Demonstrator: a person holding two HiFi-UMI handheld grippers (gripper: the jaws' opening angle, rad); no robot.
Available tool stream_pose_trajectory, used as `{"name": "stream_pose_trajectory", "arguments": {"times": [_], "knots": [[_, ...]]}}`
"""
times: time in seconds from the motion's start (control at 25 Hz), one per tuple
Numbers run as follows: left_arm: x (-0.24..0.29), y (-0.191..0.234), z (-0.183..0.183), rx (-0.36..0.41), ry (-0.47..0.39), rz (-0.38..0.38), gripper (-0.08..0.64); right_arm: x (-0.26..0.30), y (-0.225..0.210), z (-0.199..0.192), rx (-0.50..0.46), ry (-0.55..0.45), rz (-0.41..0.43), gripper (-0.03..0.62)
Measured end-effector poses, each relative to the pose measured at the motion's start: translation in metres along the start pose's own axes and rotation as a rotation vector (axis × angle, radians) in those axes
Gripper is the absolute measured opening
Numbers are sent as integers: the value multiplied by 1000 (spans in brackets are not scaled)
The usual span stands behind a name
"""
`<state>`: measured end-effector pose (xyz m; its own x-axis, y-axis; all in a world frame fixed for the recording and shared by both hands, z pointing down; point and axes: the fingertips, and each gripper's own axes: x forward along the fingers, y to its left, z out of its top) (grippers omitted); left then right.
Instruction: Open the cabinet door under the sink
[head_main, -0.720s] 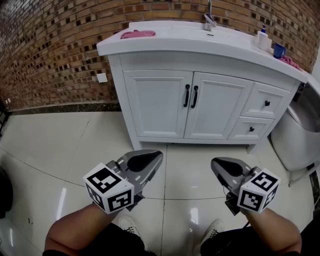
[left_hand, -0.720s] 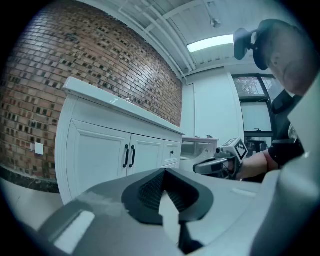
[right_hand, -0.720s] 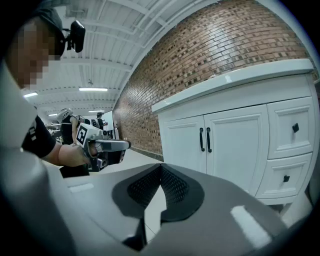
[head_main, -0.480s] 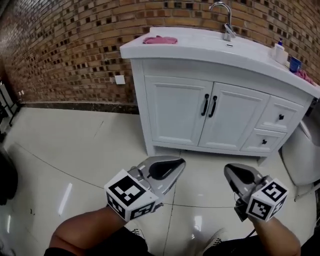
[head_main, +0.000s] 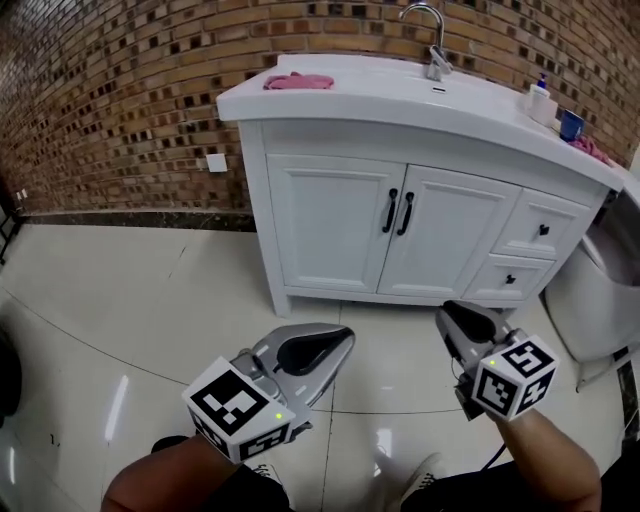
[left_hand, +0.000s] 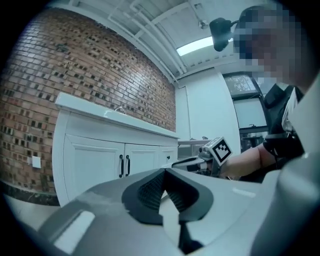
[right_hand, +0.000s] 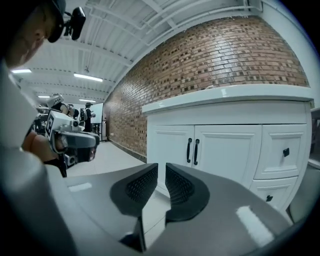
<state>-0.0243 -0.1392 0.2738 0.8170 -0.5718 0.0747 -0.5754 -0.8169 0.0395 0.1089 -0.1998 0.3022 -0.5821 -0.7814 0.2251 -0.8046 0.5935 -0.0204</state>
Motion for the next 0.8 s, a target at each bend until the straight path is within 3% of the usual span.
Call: {"name": "stream_pose_trajectory", "arguments": {"times": [0.16,0.32,0.6,0.8], "knots": [[5,11,-4,-7,-6,-7,6,16,-24,-4,-29,18,-48,40],[1,30,-15,-69,11,18,6,40,-51,13,-50,-29,-34,41],[4,37,-21,-84,1,16,6,75,-93,39,6,-88,-37,50],[9,44,-24,-74,14,38,6,104,-119,49,13,-121,-95,124]]}}
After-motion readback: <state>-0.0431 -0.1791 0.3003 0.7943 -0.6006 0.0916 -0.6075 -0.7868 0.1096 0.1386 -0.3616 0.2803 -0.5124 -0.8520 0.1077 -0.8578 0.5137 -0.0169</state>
